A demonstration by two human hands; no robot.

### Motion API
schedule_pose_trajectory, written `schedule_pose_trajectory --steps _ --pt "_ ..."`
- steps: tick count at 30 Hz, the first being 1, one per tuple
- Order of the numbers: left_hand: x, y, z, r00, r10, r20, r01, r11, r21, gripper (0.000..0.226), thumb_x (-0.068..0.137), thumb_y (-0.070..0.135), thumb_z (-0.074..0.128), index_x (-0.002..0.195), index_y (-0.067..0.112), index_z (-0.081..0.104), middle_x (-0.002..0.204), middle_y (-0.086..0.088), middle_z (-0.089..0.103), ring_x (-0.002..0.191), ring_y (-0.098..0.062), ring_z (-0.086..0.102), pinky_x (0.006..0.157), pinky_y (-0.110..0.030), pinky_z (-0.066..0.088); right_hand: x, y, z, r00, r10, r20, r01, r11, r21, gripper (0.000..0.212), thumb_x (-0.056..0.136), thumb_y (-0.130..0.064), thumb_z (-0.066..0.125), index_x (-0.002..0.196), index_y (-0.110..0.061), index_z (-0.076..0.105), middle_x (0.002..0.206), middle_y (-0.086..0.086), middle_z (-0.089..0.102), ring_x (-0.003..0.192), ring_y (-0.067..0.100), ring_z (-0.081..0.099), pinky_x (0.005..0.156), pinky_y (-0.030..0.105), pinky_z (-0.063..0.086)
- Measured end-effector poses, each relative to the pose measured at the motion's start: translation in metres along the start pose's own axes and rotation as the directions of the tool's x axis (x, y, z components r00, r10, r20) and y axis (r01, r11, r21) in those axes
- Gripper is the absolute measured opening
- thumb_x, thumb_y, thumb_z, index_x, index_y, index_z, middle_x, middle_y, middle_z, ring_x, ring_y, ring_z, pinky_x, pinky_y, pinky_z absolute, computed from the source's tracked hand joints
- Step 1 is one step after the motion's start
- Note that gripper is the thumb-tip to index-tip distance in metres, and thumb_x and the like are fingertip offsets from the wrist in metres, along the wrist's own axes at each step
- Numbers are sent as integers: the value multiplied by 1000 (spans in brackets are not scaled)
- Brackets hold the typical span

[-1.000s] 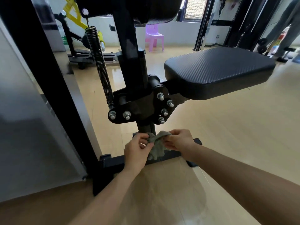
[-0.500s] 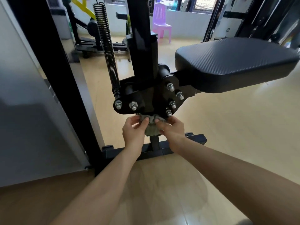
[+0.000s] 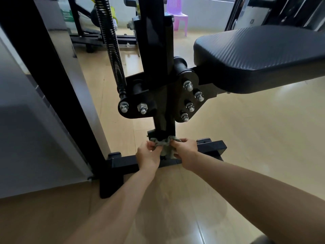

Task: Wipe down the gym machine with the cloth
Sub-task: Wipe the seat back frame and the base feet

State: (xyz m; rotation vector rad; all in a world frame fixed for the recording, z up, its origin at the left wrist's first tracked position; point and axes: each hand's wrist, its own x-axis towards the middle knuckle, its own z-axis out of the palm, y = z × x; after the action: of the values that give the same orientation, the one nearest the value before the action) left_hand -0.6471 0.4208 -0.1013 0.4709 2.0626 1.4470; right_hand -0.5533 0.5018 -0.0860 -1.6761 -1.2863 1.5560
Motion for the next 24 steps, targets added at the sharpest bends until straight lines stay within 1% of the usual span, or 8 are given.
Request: schedule_pose_trajectory --steps 5,9,14,16,18,21,22,24 --pt "3 -21 0 972 -115 205 150 975 -165 10 93 13 71 95 22 66 102 -2 72 102 -24 68 96 -47 57 2 8 3 965 179 193 -192 980 53 28 94 -25 70 113 -4 66 109 16 72 95 31 70 64 38 59" --pt "-10 -20 -2 918 -79 389 148 977 -151 23 99 1 55 103 19 69 103 0 72 102 -21 66 98 -37 54 0 10 -10 896 198 398 -244 967 69 26 98 -20 65 120 -5 63 114 17 69 101 33 69 77 44 62" --pt "-23 -26 -11 830 -43 555 42 999 14 29 96 -3 59 107 20 73 104 6 70 98 -6 62 93 -22 50 9 23 -26 909 171 380 -194 981 25 28 93 -1 66 121 -2 64 122 22 66 106 37 69 80 45 62" --pt "-19 -29 -21 838 -40 545 8 998 60 27 95 2 64 117 14 72 111 4 71 106 -11 65 98 -25 51 10 26 -35 917 137 375 -145 989 -7 26 91 1 68 117 -1 66 119 23 67 106 36 69 84 45 61" --pt "-13 -33 -37 865 -32 501 -56 986 159 25 95 10 68 118 19 73 112 6 72 109 -12 65 102 -31 51 9 32 -45 923 93 374 -67 994 -84 25 89 -1 71 114 0 66 115 22 68 104 33 70 86 45 61" --pt "-9 -43 -77 945 -28 327 -66 960 271 19 95 14 66 108 25 75 103 11 72 101 -7 65 89 -25 51 4 44 -45 925 4 379 86 972 -219 21 85 -6 78 104 -5 70 106 18 72 96 28 73 86 46 61" --pt "-9 -47 -94 968 -16 249 -60 954 294 17 95 14 66 105 25 74 100 11 71 99 -8 66 85 -24 50 1 45 -39 921 -42 387 163 945 -285 21 84 -9 80 102 -9 71 102 14 73 95 25 73 85 43 62" --pt "-13 -52 -128 991 20 132 -65 937 343 17 94 11 67 104 24 72 100 8 71 96 -10 66 85 -26 50 -8 42 -22 891 -177 419 356 844 -401 20 84 -10 80 101 -15 72 95 1 71 90 11 69 77 24 58"
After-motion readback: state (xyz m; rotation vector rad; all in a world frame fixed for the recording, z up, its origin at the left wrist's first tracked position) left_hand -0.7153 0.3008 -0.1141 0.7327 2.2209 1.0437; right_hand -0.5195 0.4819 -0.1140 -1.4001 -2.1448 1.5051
